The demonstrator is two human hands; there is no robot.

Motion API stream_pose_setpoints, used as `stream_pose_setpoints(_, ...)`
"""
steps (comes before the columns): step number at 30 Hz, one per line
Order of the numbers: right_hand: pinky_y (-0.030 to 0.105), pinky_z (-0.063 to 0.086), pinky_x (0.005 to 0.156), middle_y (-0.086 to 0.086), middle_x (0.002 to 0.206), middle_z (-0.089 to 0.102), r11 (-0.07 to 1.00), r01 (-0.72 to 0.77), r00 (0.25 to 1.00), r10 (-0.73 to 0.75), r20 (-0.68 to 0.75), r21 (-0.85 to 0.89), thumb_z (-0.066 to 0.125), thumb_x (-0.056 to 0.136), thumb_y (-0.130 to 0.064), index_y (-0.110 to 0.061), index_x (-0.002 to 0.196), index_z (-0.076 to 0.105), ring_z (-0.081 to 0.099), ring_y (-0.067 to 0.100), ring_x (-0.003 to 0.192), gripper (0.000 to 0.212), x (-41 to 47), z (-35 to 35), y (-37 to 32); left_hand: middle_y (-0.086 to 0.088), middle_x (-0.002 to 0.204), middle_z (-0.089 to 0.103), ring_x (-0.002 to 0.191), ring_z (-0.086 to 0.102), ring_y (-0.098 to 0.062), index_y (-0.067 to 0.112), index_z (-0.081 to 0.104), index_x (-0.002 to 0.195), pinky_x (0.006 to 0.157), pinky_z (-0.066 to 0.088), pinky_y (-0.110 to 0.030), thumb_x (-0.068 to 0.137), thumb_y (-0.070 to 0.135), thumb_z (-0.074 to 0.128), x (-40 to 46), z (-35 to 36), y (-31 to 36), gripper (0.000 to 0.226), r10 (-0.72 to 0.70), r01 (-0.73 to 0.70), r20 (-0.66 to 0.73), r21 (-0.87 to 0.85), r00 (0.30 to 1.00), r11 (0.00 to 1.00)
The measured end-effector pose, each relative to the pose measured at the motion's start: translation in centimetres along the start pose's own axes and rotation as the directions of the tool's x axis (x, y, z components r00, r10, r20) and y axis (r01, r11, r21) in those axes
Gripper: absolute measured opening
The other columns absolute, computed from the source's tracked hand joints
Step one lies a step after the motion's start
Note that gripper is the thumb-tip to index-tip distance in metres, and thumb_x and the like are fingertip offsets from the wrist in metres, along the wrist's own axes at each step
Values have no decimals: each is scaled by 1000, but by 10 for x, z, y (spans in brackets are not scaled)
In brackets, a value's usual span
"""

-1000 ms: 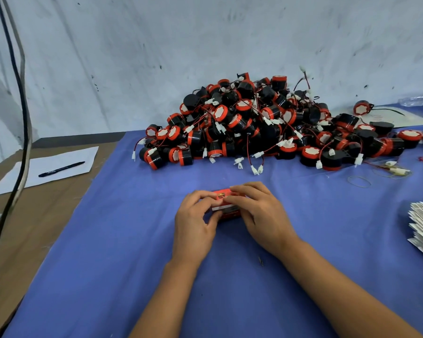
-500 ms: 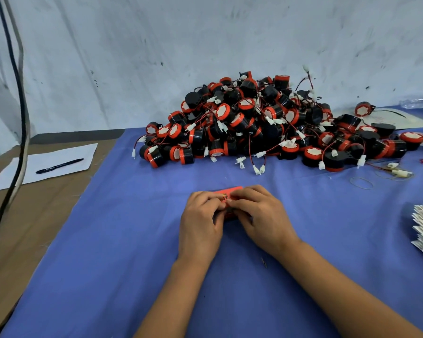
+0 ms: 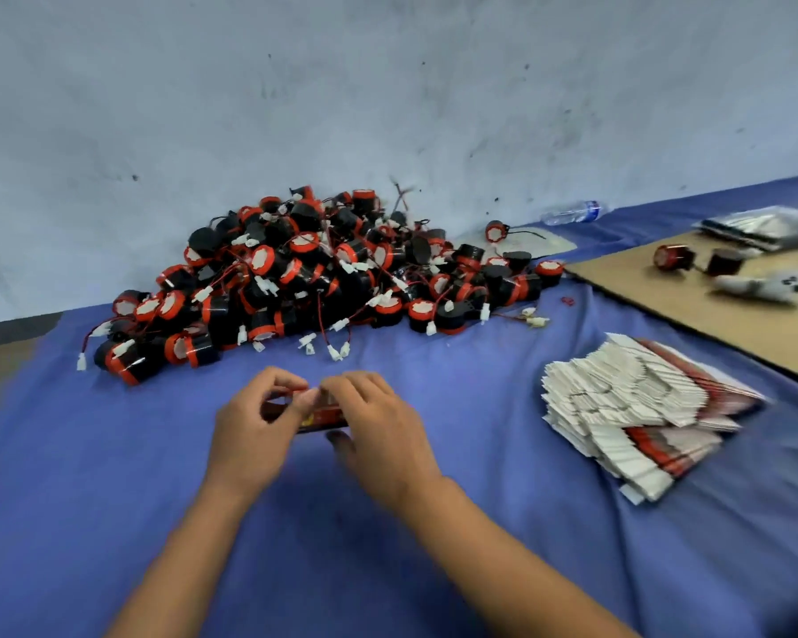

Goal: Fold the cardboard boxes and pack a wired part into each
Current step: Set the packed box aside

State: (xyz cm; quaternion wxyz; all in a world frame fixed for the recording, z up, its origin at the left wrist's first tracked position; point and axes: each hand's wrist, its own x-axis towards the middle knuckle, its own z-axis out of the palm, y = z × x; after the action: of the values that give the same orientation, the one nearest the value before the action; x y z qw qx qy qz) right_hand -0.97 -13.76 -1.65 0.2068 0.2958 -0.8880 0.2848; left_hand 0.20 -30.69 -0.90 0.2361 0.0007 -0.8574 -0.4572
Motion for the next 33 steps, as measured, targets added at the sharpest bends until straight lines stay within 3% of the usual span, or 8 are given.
stream_pose_setpoints(3, 40, 54, 75, -8, 115, 67, 993, -121, 934, 115, -339, 2, 74, 87, -13, -21, 116, 66, 55, 19, 111, 31, -6, -83, 13, 15, 99, 73, 95, 70, -6, 29, 70, 102, 77, 55, -27, 90, 48, 71, 6, 33, 90, 23, 177, -176, -2, -133, 984, 975)
stream_pose_setpoints(8, 25, 43, 87, -3, 110, 65, 858, -511, 552, 286, -783, -48, 74, 74, -4, -22, 114, 69, 52, 22, 107, 45, -76, -253, 41, 9, 97, 76, 89, 75, -3, 22, 71, 106, 81, 61, -28, 86, 34, 75, -24, 140, 270, 24, 486, -373, 105, -507, 868, 777)
stream_pose_setpoints(16, 49, 43, 100, 4, 126, 57, 116, -960, 216, 887, -408, -256, 70, 76, -25, -37, 129, 53, 45, 39, 119, 57, -211, -392, 52, -9, 103, 73, 99, 69, -27, 11, 73, 108, 87, 58, -43, 90, 26, 79, -127, 277, 391, 24, 549, -270, 708, -479, 444, 835)
stream_pose_setpoints(19, 48, 46, 103, 3, 129, 60, 182, -966, 238, 905, -352, -185, 74, 78, -27, -36, 132, 53, 50, 34, 123, 59, -219, -392, 59, -4, 120, 69, 108, 67, -20, 19, 69, 122, 85, 58, -34, 90, 30, 78, -133, 295, 388, 35, 430, -170, 770, -400, 470, 901)
stream_pose_setpoints(24, 39, 56, 84, 3, 115, 67, 422, -884, 467, 797, -382, -201, 74, 79, -34, -28, 119, 61, 63, 28, 105, 42, -186, -365, 70, 7, 93, 75, 80, 69, 1, 22, 73, 97, 60, 49, -12, 88, 21, 77, -88, 292, 354, 9, 370, -148, 493, -431, 787, 890)
stream_pose_setpoints(27, 33, 48, 73, 7, 109, 68, 524, -827, 562, 773, -295, -203, 65, 85, -21, -22, 110, 65, 65, 31, 101, 25, -142, -325, 78, 3, 91, 74, 87, 68, -16, 23, 66, 83, 65, 46, -28, 85, 17, 71, -54, 286, 293, 8, 179, -135, 418, -133, 890, 982)
stream_pose_setpoints(30, 36, 45, 75, 10, 115, 66, 597, -773, 628, 769, -123, -212, 57, 92, -17, -18, 107, 64, 62, 33, 111, 16, -106, -255, 91, -12, 111, 71, 102, 62, -34, 19, 62, 91, 73, 40, -38, 95, 17, 60, -28, 286, 223, 4, 42, -183, 428, 295, 903, 938)
stream_pose_setpoints(33, 41, 45, 97, 10, 133, 57, 544, -832, 549, 782, -294, -108, 51, 98, -33, -20, 123, 61, 46, 32, 127, 29, -91, -197, 119, -11, 119, 69, 115, 61, -33, 17, 66, 113, 87, 42, -40, 103, 27, 54, -17, 297, 191, 19, 121, -354, 500, 403, 858, 844)
